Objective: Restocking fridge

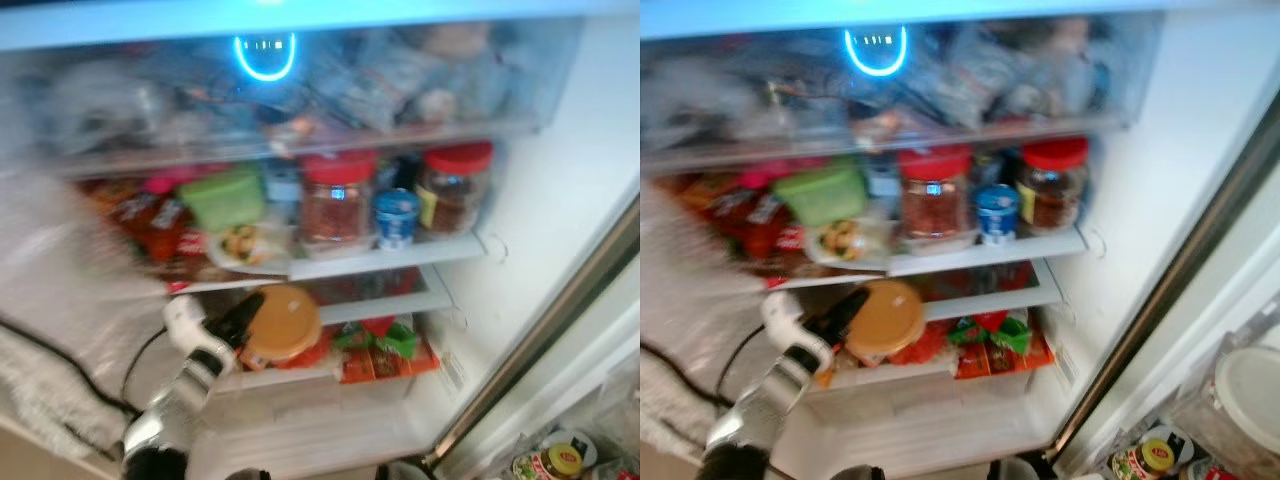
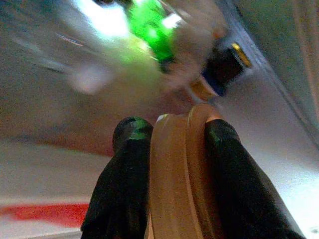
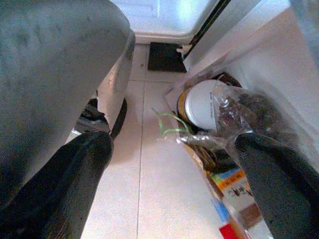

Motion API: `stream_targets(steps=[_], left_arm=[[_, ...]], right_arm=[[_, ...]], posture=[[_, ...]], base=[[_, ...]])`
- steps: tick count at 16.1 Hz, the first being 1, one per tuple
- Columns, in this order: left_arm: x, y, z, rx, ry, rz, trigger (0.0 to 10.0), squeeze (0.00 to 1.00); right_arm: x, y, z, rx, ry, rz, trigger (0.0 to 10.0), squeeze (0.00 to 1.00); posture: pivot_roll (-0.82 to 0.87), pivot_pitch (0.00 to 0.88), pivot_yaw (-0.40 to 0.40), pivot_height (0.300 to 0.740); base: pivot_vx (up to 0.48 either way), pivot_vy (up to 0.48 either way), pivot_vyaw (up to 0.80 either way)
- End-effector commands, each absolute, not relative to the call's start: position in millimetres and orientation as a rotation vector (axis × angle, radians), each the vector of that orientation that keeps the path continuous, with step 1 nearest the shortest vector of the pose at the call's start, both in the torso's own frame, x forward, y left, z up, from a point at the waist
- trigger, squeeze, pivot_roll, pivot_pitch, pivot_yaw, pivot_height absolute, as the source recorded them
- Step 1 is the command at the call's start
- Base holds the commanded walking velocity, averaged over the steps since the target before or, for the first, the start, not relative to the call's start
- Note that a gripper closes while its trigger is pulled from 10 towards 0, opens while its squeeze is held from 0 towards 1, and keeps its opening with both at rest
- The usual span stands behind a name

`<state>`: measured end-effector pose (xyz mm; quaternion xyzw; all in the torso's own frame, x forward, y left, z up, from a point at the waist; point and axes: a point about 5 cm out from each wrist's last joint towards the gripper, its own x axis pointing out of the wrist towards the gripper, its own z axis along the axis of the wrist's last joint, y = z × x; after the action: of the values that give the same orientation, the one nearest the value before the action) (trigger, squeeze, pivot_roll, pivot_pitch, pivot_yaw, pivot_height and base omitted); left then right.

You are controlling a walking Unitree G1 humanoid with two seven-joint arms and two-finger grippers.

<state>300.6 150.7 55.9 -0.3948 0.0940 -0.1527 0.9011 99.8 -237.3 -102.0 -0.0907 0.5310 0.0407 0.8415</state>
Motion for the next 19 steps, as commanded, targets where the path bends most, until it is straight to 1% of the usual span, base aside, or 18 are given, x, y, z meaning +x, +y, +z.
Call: stream_targets(steps=[1, 9, 12, 17, 18, 19], left_arm=[[307, 155, 63, -0.816, 0.160, -0.318, 10.0, 0.00], [327, 154, 59, -0.883, 0.154, -0.220, 10.0, 0.00], [335, 155, 56, -0.852, 0.174, -0.144, 10.0, 0.00], [336, 155, 56, -0.853, 0.176, -0.140, 10.0, 0.00], [347, 151, 65, -0.851, 0.169, -0.107, 10.0, 0.00], [351, 150, 69, -0.846, 0.166, -0.093, 10.0, 0.00]], right_arm=[[111, -237, -99, -0.178, 1.091, 0.080, 10.0, 0.00], [111, -237, -99, -0.176, 1.087, 0.076, 10.0, 0.00], [111, -237, -99, -0.175, 1.085, 0.074, 10.0, 0.00], [110, -237, -99, -0.176, 1.086, 0.074, 10.0, 0.00], [107, -239, -99, -0.175, 1.088, 0.067, 10.0, 0.00], [105, -239, -100, -0.175, 1.090, 0.064, 10.0, 0.00]], posture=[[0.01, 0.000, 0.012, 0.652], [-0.01, 0.000, 0.014, 0.652], [-0.01, 0.000, 0.012, 0.652], [-0.02, 0.000, 0.013, 0.652], [-0.04, 0.000, 0.022, 0.652], [-0.04, 0.000, 0.022, 0.652]], base=[[0.000, 0.000, 0.00], [0.000, 0.000, 0.00], [0.000, 0.000, 0.00], [0.000, 0.000, 0.00], [0.000, 0.000, 0.00], [0.000, 0.000, 0.00]])
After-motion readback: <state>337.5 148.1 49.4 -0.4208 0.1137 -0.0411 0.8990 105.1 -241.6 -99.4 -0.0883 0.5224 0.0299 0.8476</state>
